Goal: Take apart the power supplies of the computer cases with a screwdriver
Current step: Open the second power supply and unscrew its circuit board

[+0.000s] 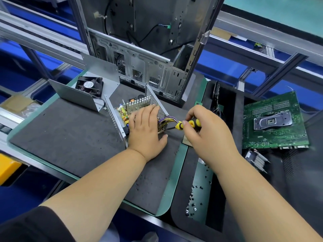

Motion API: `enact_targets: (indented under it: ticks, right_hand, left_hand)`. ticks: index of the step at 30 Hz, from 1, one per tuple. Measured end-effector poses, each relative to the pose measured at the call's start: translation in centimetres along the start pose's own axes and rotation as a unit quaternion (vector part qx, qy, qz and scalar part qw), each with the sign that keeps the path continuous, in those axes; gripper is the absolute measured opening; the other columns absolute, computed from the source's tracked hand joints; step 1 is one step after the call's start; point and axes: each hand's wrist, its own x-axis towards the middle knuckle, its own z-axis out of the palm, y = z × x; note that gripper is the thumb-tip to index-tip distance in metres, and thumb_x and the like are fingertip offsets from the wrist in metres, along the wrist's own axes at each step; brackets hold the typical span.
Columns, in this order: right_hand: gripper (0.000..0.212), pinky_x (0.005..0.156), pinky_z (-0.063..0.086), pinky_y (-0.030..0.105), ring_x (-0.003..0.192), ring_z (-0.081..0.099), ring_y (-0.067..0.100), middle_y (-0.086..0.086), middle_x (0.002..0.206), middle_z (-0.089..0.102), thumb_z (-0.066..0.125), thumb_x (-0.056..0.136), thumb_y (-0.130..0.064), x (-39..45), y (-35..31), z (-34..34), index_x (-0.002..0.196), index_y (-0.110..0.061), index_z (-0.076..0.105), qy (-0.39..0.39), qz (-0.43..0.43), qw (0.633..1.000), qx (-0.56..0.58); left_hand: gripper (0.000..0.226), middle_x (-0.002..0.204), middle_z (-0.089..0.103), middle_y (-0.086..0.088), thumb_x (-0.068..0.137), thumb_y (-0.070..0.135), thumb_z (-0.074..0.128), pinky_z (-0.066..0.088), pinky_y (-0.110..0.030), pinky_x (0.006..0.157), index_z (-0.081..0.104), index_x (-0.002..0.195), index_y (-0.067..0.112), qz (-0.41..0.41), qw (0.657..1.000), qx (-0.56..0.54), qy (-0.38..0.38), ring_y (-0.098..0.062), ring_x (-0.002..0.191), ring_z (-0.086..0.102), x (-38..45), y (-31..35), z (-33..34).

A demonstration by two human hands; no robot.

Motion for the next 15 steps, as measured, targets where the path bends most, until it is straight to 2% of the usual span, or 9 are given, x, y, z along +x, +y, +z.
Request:
enact_targets:
  ticks: [3,6,10,15]
  right_hand:
    - [0.011,0.057,0.039,0.027,0.066,0.049,0.008,-0.009,0.07,0.053,0.061,0.092,-0.026,-0.9,0.4,-1.2,0.086,-0.028,0.052,0.037,0.037,0.997,0.051]
    - [0.013,0.055,0.037,0.027,0.063,0.05,0.008,-0.012,0.076,0.057,0.062,0.092,-0.025,-1.8,1.1,-2.6,0.083,-0.029,0.053,0.058,0.066,0.993,0.082]
    - [0.012,0.053,0.033,0.022,0.058,0.045,0.008,-0.013,0.068,0.055,0.06,0.09,-0.028,-2.8,1.9,-4.2,0.081,-0.031,0.053,0.087,0.094,0.983,0.131]
    - [0.01,0.049,0.035,0.014,0.051,0.04,0.006,-0.013,0.06,0.051,0.058,0.089,-0.028,-4.3,2.5,-5.6,0.08,-0.027,0.054,0.12,0.117,0.969,0.184]
  left_hand:
    - [0.086,0.143,0.044,-0.01,0.066,0.048,0.073,0.018,-0.046,0.114,0.048,0.138,0.01,0.017,0.998,-0.041,0.038,-0.032,0.133,0.04,-0.8,-0.3,-0.7]
    - [0.064,0.127,0.053,-0.004,0.072,0.047,0.073,0.028,-0.04,0.101,0.058,0.124,0.013,0.034,0.993,-0.086,0.079,-0.028,0.119,0.049,-1.2,0.4,-1.9]
    - [0.036,0.103,0.063,0.003,0.085,0.042,0.066,0.037,-0.03,0.086,0.064,0.111,0.018,0.097,0.983,-0.153,0.009,-0.021,0.097,0.058,-0.7,2.2,-3.4]
    - [0.017,0.089,0.068,0.002,0.084,0.018,0.078,0.047,-0.031,0.076,0.07,0.098,0.013,0.125,0.975,-0.185,-0.021,-0.02,0.084,0.062,-0.1,4.7,-3.9]
